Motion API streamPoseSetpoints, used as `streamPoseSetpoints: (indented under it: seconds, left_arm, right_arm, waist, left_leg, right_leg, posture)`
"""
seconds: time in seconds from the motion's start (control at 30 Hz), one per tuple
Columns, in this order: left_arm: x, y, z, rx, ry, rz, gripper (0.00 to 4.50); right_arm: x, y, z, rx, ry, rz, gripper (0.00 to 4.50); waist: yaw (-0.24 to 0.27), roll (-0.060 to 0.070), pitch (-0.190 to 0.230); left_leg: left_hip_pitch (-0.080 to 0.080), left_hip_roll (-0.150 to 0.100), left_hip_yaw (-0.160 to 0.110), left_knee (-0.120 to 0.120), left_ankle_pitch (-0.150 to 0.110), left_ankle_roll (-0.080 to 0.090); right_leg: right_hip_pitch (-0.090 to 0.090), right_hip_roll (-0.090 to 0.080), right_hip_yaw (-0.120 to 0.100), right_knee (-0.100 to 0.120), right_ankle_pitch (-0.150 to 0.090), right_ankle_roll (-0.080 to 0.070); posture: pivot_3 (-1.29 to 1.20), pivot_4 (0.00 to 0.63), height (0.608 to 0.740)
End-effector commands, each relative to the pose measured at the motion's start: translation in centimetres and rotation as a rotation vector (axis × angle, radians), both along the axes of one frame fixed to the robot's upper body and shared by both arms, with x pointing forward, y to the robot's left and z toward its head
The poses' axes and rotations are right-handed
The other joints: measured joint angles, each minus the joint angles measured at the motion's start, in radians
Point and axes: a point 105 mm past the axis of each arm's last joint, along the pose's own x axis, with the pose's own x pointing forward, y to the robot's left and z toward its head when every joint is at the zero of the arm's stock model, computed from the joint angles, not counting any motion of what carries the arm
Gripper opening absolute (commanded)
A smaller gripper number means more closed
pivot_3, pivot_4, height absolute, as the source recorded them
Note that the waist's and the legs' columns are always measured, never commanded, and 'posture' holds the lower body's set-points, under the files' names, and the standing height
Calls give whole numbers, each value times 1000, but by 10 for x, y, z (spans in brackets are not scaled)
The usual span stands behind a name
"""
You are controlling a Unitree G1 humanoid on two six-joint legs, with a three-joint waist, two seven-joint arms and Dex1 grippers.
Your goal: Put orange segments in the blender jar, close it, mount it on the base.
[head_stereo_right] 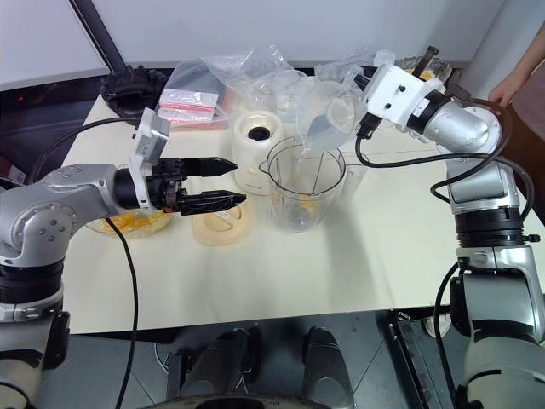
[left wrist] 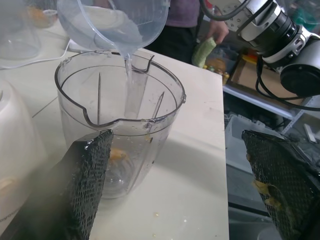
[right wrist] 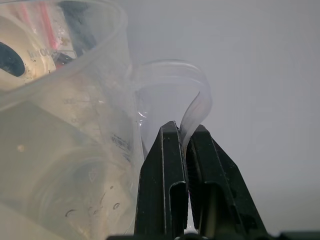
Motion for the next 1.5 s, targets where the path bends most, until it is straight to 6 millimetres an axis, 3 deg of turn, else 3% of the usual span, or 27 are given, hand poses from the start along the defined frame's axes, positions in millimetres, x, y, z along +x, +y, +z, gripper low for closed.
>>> streamPoseSetpoints:
  seconds: [0.03,0.2,0.53,0.67,0.8,0.9,1.03,1.13,1.3,1.5]
  left_arm:
    - [-1,0,9,-13,-46,0,4329]
    - [0,0,10,-14,-48,-1,4329]
    - [0,-1,10,-17,-51,-2,4329]
    - [-2,-3,12,-37,-46,-8,4329]
    - [-3,-5,11,-40,-42,-14,4329]
    - [-4,-6,10,-39,-43,-17,4329]
    - [-4,-7,10,-40,-42,-20,4329]
    - [-7,-9,9,-46,-33,-29,4329]
    - [-8,-10,5,-31,-37,-39,4329]
    - [-10,-11,4,-23,-40,-42,4329]
  right_arm:
    - [-7,1,23,-23,-99,3,47]
    - [-7,1,22,-31,-104,1,47]
    - [-2,-20,29,266,-18,-34,47]
    - [0,-53,35,597,44,-123,47]
    - [0,-93,27,796,28,-296,47]
    - [-5,-124,13,921,3,-433,47]
    - [-11,-146,-13,971,-5,-555,47]
    - [-15,-169,-66,1002,68,-712,47]
    - [-17,-183,-124,1149,151,-778,47]
    - [-20,-188,-160,1179,150,-823,47]
  waist:
    - [0,0,0]
    - [0,0,0]
    - [1,0,0]
    - [4,0,0]
    - [5,0,0]
    - [5,0,0]
    - [2,0,0]
    - [-1,0,-1]
    - [-5,0,-1]
    - [-5,1,-1]
  left_leg:
    - [0,0,0,0,0,0]
    - [0,0,0,0,0,0]
    - [0,0,0,0,0,0]
    - [0,0,0,0,0,0]
    - [0,0,-1,0,0,0]
    - [0,0,0,0,0,0]
    - [0,0,0,0,0,0]
    - [1,0,1,0,0,0]
    - [3,0,3,0,1,1]
    - [5,0,6,0,1,1]
  right_leg:
    - [0,0,0,0,0,0]
    - [0,0,0,0,0,0]
    - [0,0,0,0,0,0]
    - [0,0,0,0,0,0]
    - [0,0,0,1,0,0]
    - [0,0,0,1,0,0]
    - [0,0,1,1,0,0]
    - [0,0,2,2,0,0]
    - [1,1,4,2,1,0]
    - [1,2,8,3,1,0]
  posture:
    - [0,150,740]
    - [0,150,740]
    - [0,150,740]
    - [0,150,740]
    - [0,150,740]
    - [0,150,740]
    - [0,150,740]
    - [0,150,740]
    - [0,150,740]
    - [0,150,740]
